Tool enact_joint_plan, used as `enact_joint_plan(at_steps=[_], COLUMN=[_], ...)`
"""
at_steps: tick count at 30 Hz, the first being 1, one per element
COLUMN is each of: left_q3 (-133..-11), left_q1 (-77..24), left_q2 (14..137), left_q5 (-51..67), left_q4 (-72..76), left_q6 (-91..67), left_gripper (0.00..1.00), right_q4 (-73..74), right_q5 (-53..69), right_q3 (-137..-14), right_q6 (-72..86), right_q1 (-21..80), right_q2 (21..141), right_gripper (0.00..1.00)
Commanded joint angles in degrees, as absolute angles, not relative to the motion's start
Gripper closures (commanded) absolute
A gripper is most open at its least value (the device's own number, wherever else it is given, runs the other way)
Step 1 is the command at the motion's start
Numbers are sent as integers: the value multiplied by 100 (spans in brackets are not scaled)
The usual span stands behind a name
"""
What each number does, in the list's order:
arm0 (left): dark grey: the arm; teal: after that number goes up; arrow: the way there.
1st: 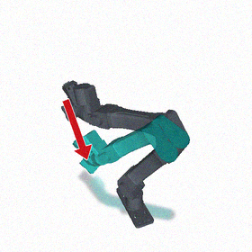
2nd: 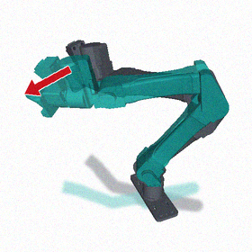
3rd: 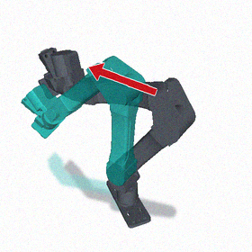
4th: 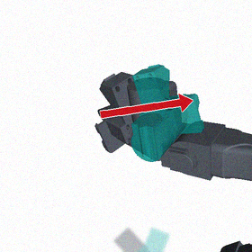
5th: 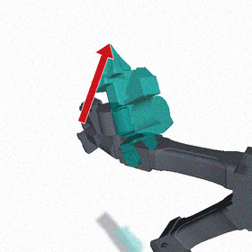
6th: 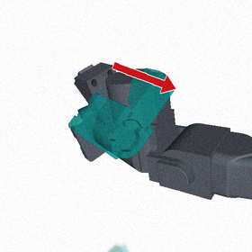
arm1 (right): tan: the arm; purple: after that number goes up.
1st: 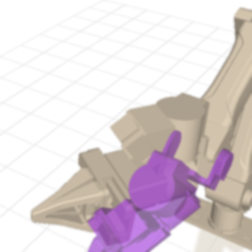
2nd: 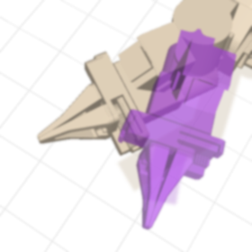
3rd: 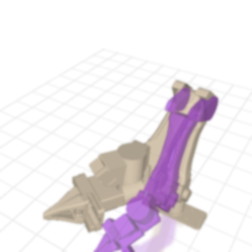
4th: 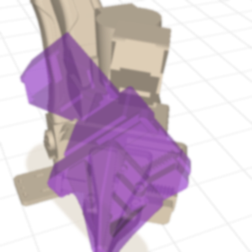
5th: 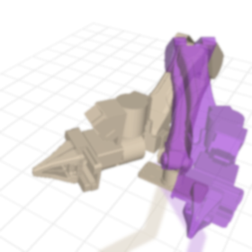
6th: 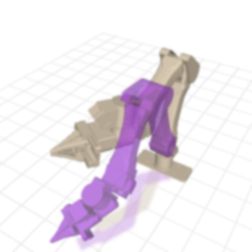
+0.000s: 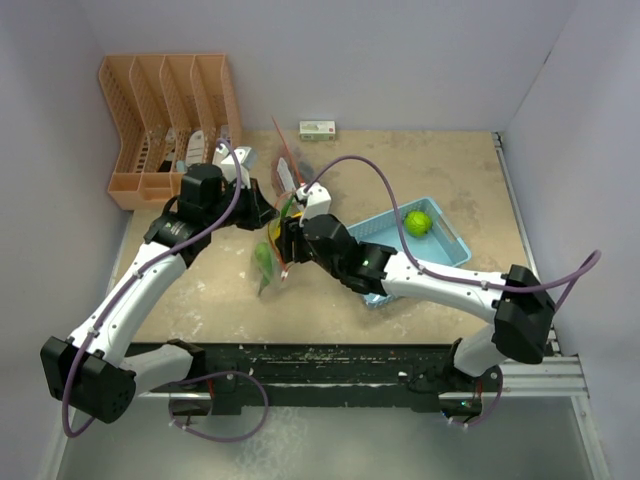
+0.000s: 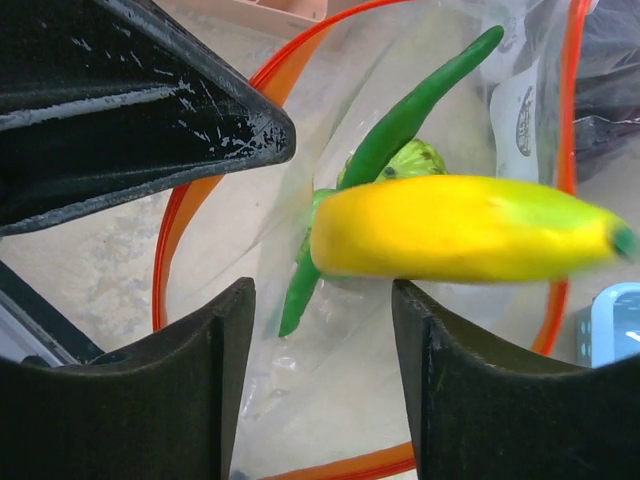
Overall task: Place the food in the zip-top bag and seal the zipper
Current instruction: Place the fake fruit in the zipper food storage bag, then pick up the fake vegetable from the bin.
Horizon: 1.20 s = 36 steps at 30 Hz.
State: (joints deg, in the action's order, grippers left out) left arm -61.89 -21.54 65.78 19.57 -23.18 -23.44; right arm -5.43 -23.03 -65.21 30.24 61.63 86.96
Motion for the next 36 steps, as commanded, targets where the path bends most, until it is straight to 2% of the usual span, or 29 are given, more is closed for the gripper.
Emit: enact_joint_plan(at_steps=[1, 7, 9, 11, 16, 19, 25, 32, 36], left_q3=[-6233, -6236, -6244, -6241, -6285, -6313, -6302, -6374, -6366], left_q1=[-2161, -2160, -2167, -2163, -2162, -2161, -2157, -2164, -2160], left_q2=[6455, 6479, 6488, 6477, 6445, 6409, 6354, 6397, 6388], left_q5=[2036, 2039, 2043, 2048, 2082, 2072, 2065, 2100, 2049], left_q4=[-1976, -1963, -1966, -1961, -1973, -1991, -2050, -2138, -2200], left_q6=[-2395, -2382, -2382, -2381, -2382, -2373, -2325, -2257, -2223], left_gripper=[100, 100, 100, 100, 100, 100, 100, 100, 100], right_q4=[-283, 38, 579, 1180, 3249, 3790, 3359, 3123, 2851], right_q5=[-2433, -3077, -3566, -4077, -4135, -3788, -3181, -3237, -3337], right_q3=[-6840, -6832, -7037, -7285, -7785, -7615, -6932, -6964, -6971], right_q6=[2916, 2882, 2978, 3124, 4388, 4705, 4755, 4760, 4642], right_q1=[6196, 6201, 6160, 6017, 4639, 3721, 2740, 2156, 1917], right_q2=[8350, 7675, 7596, 7610, 7998, 8267, 8524, 9258, 9503], right_gripper=[37, 34, 27, 24, 22, 23, 23, 23, 5])
